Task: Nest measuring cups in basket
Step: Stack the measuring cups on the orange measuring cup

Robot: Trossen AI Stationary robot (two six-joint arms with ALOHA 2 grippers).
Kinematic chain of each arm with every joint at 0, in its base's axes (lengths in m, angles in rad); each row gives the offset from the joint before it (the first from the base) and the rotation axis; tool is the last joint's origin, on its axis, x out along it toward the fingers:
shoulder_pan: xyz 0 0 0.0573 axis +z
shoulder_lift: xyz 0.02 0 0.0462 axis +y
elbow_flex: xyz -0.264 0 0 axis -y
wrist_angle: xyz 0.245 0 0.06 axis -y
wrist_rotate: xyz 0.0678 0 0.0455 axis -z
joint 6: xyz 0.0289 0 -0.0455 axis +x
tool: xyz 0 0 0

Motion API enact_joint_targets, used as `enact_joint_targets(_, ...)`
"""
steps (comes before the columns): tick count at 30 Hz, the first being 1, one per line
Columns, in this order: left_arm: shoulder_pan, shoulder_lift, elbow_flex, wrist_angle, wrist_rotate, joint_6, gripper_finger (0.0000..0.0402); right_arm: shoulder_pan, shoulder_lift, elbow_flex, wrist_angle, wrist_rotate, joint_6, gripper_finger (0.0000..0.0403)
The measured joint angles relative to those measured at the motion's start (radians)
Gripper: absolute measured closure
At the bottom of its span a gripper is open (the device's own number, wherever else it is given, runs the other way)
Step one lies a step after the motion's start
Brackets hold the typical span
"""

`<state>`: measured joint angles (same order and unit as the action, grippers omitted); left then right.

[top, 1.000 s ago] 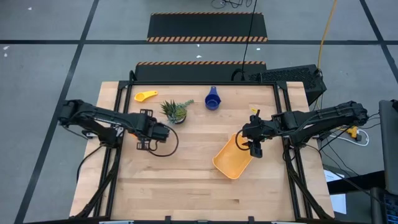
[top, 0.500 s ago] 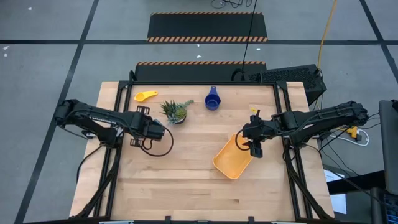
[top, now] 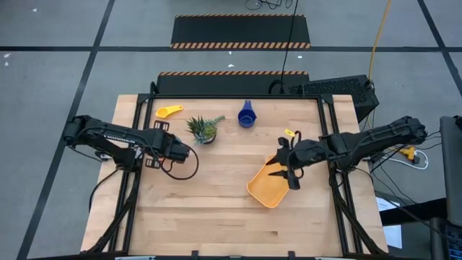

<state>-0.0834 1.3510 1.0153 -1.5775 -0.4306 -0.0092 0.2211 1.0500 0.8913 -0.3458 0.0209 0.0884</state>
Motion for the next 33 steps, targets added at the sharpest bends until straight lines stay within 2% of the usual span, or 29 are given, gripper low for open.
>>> enact_joint_targets(7, 0.009, -0.003, 0.000, 0.006, 0.009, -0.028, 0.0243, 0.004, 0.012, 0.000, 0.003, 0.003, 0.020, 0.0234)
enact_joint_targets(14, 0.069, -0.003, 0.000, 0.007, -0.001, -0.086, 0.0243, 0.018, 0.088, 0.000, 0.030, 0.000, -0.003, 0.0234)
enact_joint_targets(22, 0.165, -0.003, -0.068, 0.007, 0.118, -0.242, 0.0243, 0.033, 0.110, 0.000, -0.006, 0.005, 0.000, 0.0234)
enact_joint_targets(27, 0.169, -0.003, -0.149, 0.005, 0.205, -0.403, 0.0243, 0.032, 0.103, 0.000, -0.038, 0.009, -0.003, 0.0234)
enact_joint_targets(33, 0.153, -0.003, -0.156, 0.007, 0.281, -0.547, 0.0243, 0.032, 0.104, 0.000, -0.062, 0.010, -0.028, 0.0234)
